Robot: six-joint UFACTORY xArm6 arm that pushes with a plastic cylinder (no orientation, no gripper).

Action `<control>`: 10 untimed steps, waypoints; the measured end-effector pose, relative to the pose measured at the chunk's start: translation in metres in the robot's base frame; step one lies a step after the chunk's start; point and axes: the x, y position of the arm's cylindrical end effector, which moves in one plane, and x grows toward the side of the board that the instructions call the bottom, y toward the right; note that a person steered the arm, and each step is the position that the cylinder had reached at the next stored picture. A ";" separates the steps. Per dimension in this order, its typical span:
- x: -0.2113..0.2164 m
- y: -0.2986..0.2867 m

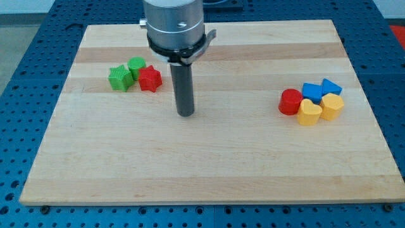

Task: Slide the green star along with the red star slightly right

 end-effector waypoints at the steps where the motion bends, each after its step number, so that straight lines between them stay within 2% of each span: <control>1: 0.015 -0.071; 2: 0.006 -0.150; 3: -0.065 -0.166; 4: -0.071 -0.166; 5: -0.104 -0.146; 7: -0.097 -0.124; 8: -0.096 -0.066; 9: -0.096 -0.037; 10: -0.096 -0.036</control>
